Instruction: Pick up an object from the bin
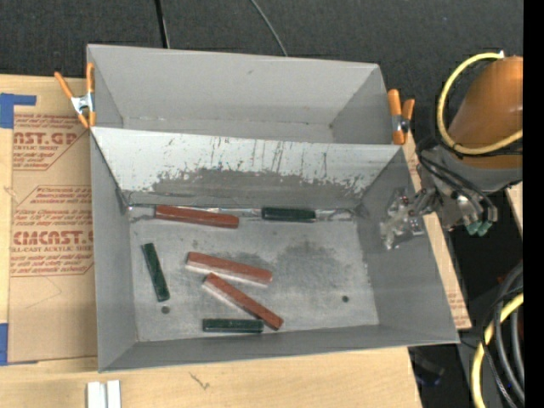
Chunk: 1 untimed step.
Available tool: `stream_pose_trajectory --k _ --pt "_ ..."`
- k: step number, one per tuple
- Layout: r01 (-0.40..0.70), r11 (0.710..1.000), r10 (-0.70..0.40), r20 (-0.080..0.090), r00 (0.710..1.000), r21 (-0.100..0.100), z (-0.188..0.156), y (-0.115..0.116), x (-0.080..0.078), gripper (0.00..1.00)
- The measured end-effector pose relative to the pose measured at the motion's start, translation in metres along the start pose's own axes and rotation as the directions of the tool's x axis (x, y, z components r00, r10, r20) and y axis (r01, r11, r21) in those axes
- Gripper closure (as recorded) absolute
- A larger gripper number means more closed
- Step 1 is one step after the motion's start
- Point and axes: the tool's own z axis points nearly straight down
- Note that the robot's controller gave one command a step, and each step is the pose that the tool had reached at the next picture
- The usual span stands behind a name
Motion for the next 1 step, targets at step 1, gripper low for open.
stream_pose_trajectory --k 1 --pt "-0.018 1.0 0.018 -0.005 1.0 -0.002 0.0691 -0.0213 -0.009 0.0"
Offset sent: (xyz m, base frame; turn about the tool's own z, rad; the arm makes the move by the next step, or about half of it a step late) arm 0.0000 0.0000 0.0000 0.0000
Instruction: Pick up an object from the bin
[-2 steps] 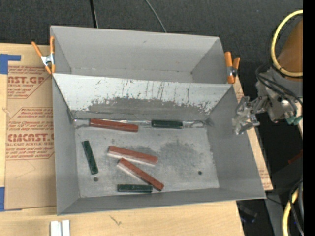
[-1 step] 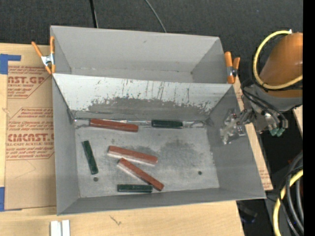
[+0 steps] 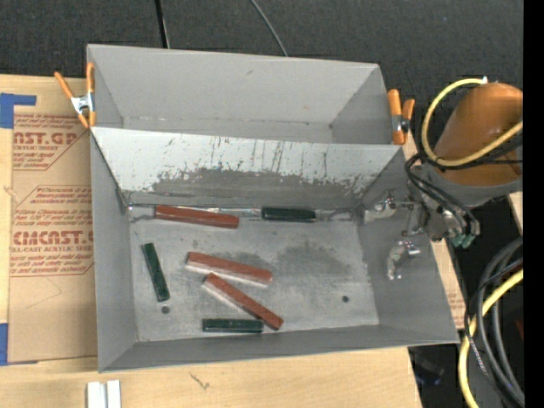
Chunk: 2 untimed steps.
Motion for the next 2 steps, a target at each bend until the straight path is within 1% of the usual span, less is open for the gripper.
stream_pose_trajectory --k 1,2 --pt "0.0 1.0 0.0 0.0 1.0 0.0 0.0 0.0 0.0 0.0" --pt "0.175 0.984 -0.175 0.003 0.984 0.002 0.013 0.007 0.028 0.0"
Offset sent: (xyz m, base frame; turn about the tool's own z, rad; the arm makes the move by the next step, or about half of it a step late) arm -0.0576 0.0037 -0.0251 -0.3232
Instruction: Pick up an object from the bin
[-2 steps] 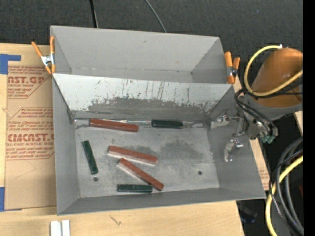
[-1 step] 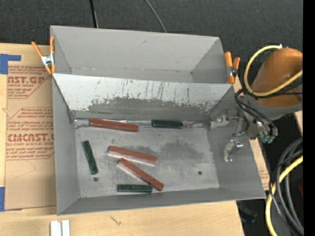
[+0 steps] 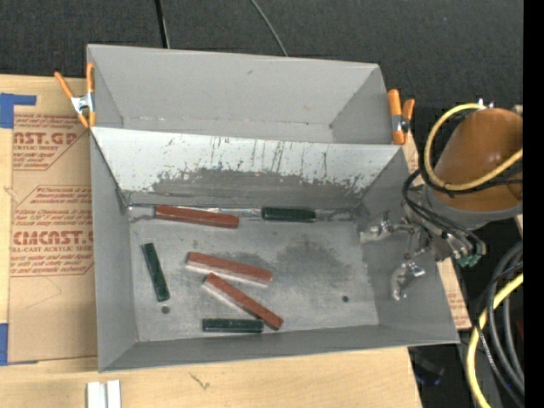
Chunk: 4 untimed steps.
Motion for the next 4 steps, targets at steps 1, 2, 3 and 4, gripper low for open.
stream_pose_trajectory --k 1,2,3,4 --pt "0.142 0.99 -0.142 0.0 0.99 0.001 0.069 0.006 -0.019 0.0" --pt "0.141 0.99 -0.141 -0.009 0.99 -0.008 0.049 0.074 0.0 0.0" --pt "0.15 0.989 -0.15 0.005 0.989 0.0 0.043 0.1 -0.022 0.0" --pt "-0.014 1.0 0.014 -0.005 1.0 -0.004 0.068 0.127 -0.027 0.0"
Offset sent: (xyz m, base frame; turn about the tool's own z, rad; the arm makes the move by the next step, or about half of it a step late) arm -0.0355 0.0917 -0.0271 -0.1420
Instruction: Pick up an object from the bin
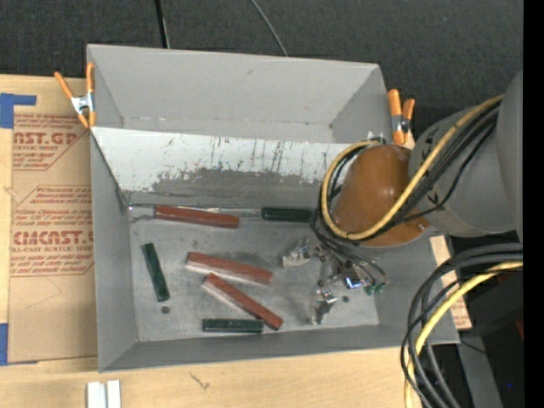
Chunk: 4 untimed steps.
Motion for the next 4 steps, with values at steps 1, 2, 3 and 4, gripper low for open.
stream_pose_trajectory --k 1,2,3,4 --pt "-0.054 0.999 0.054 0.0 0.999 0.0 0.007 0.015 -0.005 0.0" --pt "-0.017 1.0 0.017 0.025 1.0 0.005 0.007 0.076 -0.031 1.0" --pt "-0.017 1.0 0.017 0.025 1.0 0.005 0.007 0.076 -0.031 1.0" --pt "-0.033 0.999 0.033 0.01 0.999 0.004 -0.175 0.054 -0.034 1.0"
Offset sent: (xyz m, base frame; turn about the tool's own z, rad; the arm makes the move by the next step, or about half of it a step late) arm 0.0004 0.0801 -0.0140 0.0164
